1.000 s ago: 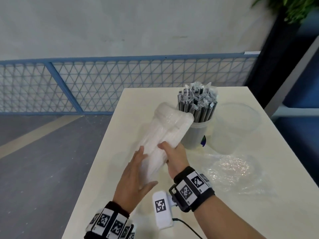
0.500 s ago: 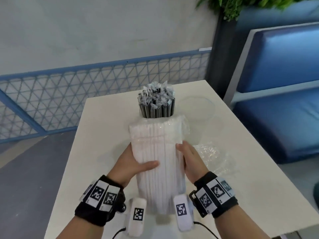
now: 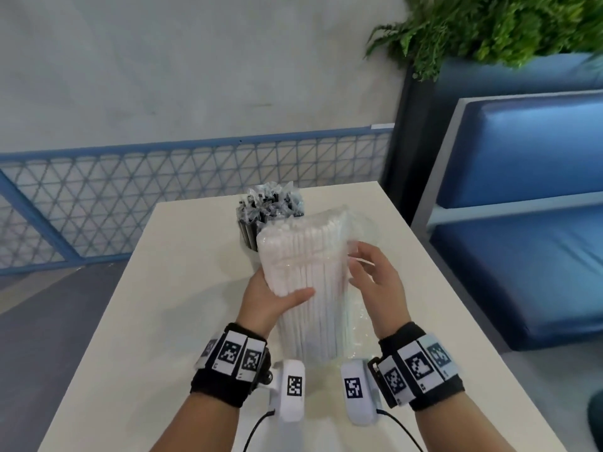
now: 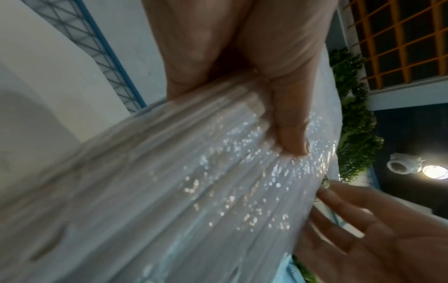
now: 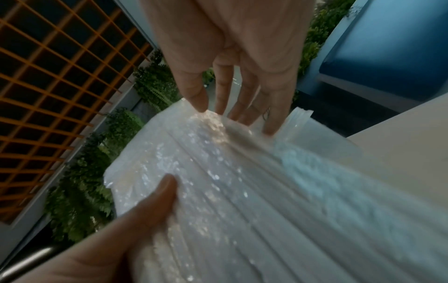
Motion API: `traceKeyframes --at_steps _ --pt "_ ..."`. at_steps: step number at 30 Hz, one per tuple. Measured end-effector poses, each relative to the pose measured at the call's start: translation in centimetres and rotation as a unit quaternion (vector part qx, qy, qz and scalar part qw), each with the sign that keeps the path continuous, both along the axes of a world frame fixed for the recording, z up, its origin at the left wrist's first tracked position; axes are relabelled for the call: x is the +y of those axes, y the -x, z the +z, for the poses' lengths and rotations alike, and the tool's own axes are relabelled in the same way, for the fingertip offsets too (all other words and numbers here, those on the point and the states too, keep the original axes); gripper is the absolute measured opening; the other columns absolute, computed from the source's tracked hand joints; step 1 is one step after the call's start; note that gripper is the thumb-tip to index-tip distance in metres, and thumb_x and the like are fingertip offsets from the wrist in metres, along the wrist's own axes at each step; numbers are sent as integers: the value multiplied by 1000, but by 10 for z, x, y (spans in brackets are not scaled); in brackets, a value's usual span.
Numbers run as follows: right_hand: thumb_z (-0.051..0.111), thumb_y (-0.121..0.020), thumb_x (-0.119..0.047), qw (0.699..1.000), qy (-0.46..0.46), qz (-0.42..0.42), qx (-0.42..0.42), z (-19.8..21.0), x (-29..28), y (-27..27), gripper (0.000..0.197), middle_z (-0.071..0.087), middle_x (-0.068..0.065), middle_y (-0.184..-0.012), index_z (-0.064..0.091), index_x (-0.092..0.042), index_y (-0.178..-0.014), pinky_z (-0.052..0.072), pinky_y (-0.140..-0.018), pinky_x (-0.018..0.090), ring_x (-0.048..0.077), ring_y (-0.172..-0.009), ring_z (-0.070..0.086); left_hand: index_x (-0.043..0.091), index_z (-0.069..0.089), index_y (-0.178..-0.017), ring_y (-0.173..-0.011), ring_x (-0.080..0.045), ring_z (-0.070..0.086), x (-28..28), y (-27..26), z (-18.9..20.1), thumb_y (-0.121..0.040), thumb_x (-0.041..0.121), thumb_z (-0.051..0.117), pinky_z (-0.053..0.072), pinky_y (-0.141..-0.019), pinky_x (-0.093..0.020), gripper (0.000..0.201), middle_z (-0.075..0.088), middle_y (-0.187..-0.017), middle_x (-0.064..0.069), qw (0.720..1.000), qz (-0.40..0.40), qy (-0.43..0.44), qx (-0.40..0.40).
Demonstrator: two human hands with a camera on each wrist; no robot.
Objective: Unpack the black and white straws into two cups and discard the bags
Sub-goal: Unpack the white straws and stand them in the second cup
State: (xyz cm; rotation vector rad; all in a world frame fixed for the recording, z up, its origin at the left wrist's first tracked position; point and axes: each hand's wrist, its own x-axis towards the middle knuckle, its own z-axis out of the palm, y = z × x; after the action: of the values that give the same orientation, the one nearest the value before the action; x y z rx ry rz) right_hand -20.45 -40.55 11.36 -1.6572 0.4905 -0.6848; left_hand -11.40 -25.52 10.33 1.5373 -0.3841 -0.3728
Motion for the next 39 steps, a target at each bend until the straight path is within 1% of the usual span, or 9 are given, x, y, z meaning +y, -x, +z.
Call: traceKeyframes --at_steps 4,9,15,20,25,29,34,36,39 --pt "54 -92 -21 995 -87 47 4 -1 0 -4 19 65 -1 -105 63 -15 -107 54 -73 25 15 -93 62 32 56 -99 -99 -7 63 0 -4 -13 -57 10 85 50 -85 -29 56 66 -103 9 999 20 -39 -30" --pt "57 -90 -18 971 -220 89 24 -4 -2 -18 17 62 2 -77 63 -2 -92 52 -62 19 8 -71 62 31 54 -103 -100 -9 62 2 -5 -29 -58 8 84 50 -80 -25 58 66 -104 8 997 31 -65 -33" --pt "60 -88 -12 970 -219 97 39 -10 -3 -31 7 61 8 -78 62 -7 -82 51 -67 24 18 -76 60 25 54 -107 -97 -2 61 6 -9 -37 -59 9 84 50 -77 -17 59 65 -102 11 995 50 -76 -30" --pt "58 -88 -6 971 -196 132 -26 3 0 -27 12 52 3 -67 59 -7 -76 52 -65 20 13 -64 54 22 54 -108 -95 -1 59 7 -13 -37 -59 10 84 47 -77 -17 59 64 -100 12 993 72 -84 -32" --pt "66 -83 -21 957 -247 151 8 11 7 -22 15 55 1 -75 57 -11 -88 56 -67 29 13 -67 56 19 53 -115 -99 -7 60 6 -14 -37 -59 11 84 47 -76 -16 65 65 -106 5 994 50 -88 -39" --pt "62 -86 -15 942 -237 224 81 12 14 -21 9 60 5 -74 63 -7 -83 54 -60 22 11 -64 56 17 53 -117 -101 -8 62 6 -15 -37 -59 10 84 48 -73 -13 66 66 -108 3 995 42 -83 -46" --pt "56 -89 -13 930 -287 230 -7 35 14 -27 15 63 0 -70 61 -11 -76 56 -67 27 13 -73 62 20 52 -109 -93 -6 58 6 -13 -33 -59 8 84 43 -68 -12 61 63 -99 8 994 50 -94 -38" --pt "60 -87 -18 931 -277 239 -15 43 12 -30 8 64 0 -78 62 -10 -85 57 -70 29 13 -79 65 21 51 -109 -92 -3 57 7 -11 -32 -60 9 83 42 -67 -12 60 62 -97 10 994 42 -96 -35" --pt "66 -83 -14 945 -169 278 30 47 14 -33 19 63 1 -103 62 -12 -102 54 -74 26 15 -91 64 21 51 -108 -96 -9 59 9 -11 -33 -58 9 84 44 -69 -14 61 63 -99 8 994 33 -97 -34"
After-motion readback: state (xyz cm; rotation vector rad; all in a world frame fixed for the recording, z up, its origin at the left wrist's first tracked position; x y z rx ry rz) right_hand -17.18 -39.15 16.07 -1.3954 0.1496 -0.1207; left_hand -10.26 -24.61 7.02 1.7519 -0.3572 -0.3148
